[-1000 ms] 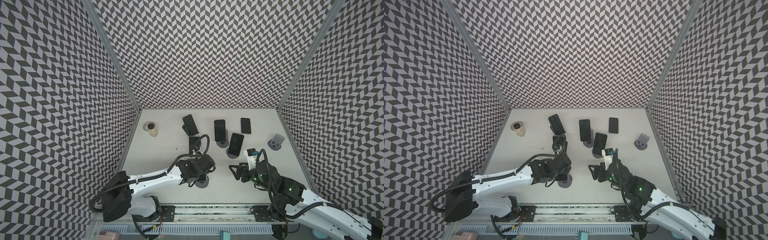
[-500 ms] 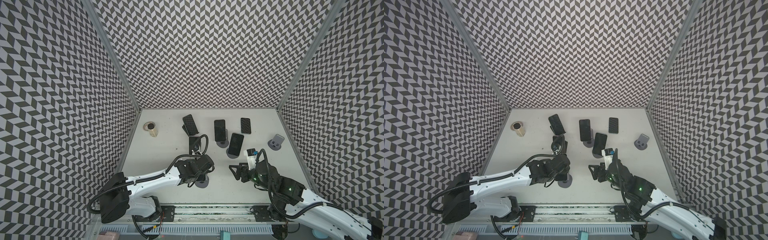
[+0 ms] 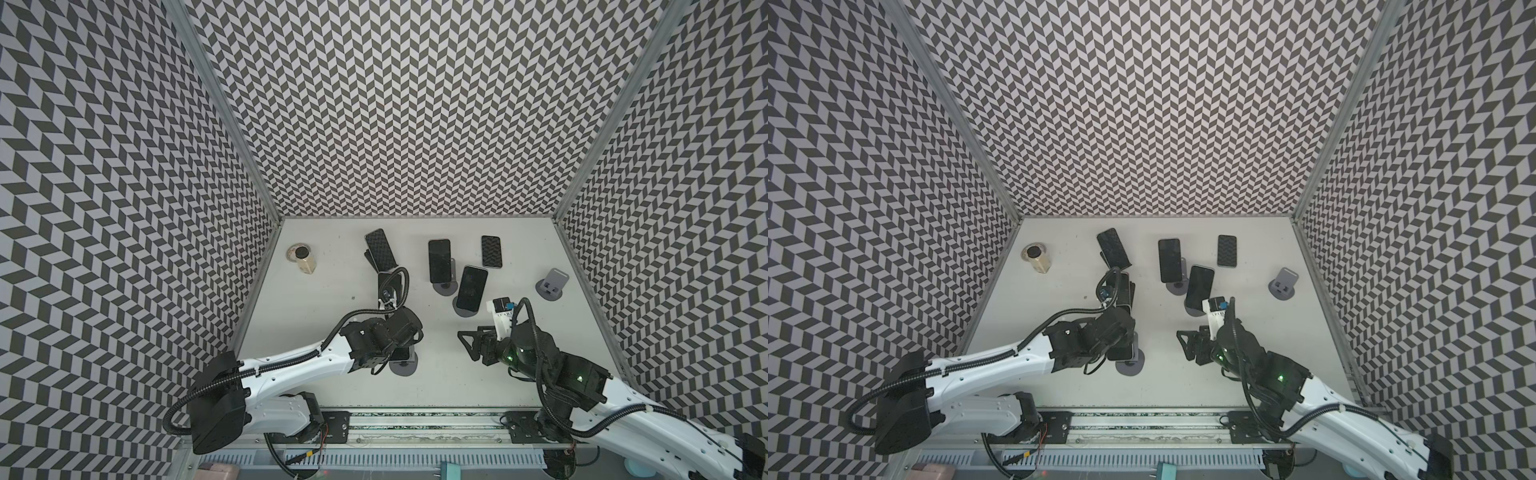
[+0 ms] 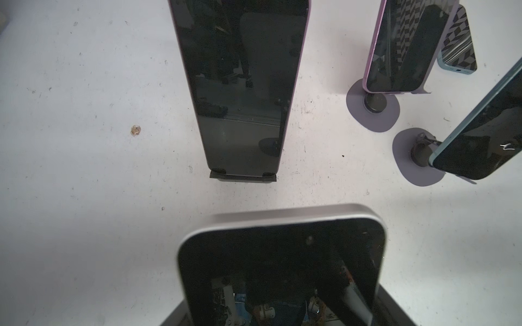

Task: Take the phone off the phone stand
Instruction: 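Close the right gripper on the white-edged phone's edge, then lift the phone off its stand with the right gripper while the left gripper withdraws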

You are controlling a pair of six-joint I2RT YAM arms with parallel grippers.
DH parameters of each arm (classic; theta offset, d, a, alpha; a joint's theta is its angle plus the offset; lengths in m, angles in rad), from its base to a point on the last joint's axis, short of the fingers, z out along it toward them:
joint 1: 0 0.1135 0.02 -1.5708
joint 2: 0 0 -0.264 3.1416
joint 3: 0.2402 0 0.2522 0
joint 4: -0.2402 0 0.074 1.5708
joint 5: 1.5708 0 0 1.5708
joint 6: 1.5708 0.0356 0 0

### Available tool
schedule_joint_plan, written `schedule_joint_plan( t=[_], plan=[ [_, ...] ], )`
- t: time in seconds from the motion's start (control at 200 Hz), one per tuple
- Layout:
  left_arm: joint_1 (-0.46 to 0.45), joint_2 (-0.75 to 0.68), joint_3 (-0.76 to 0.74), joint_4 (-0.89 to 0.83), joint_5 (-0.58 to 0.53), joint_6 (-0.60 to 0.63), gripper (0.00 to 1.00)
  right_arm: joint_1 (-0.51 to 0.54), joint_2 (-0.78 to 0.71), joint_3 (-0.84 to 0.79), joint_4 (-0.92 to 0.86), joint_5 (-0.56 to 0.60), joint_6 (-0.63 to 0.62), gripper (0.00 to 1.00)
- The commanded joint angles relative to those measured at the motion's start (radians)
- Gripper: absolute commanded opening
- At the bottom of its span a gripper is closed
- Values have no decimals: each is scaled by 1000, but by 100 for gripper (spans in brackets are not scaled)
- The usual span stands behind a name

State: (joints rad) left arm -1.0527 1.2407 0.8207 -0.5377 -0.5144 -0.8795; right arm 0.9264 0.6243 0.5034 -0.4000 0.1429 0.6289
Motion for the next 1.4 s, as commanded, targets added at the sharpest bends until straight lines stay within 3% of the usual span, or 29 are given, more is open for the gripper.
schedule_joint_plan(
  t=[0.0, 0.631, 0.881, 1.197, 1.397],
  plan=[
    [8, -34, 1, 31, -22, 5, 69, 2, 19, 12, 57, -14, -9, 74],
    [18, -119, -21, 28, -12, 18, 68, 3, 228, 118, 86, -186, -7, 72],
    [51, -196, -30, 7, 1, 70, 68, 3, 231, 144, 170, -178, 22, 67],
    [174, -360, -76, 44, 148, 218, 64, 8, 375, 245, 221, -234, 25, 66],
    [274, -392, -70, 15, 200, 305, 64, 32, 487, 329, 254, -240, 19, 66]
  ],
)
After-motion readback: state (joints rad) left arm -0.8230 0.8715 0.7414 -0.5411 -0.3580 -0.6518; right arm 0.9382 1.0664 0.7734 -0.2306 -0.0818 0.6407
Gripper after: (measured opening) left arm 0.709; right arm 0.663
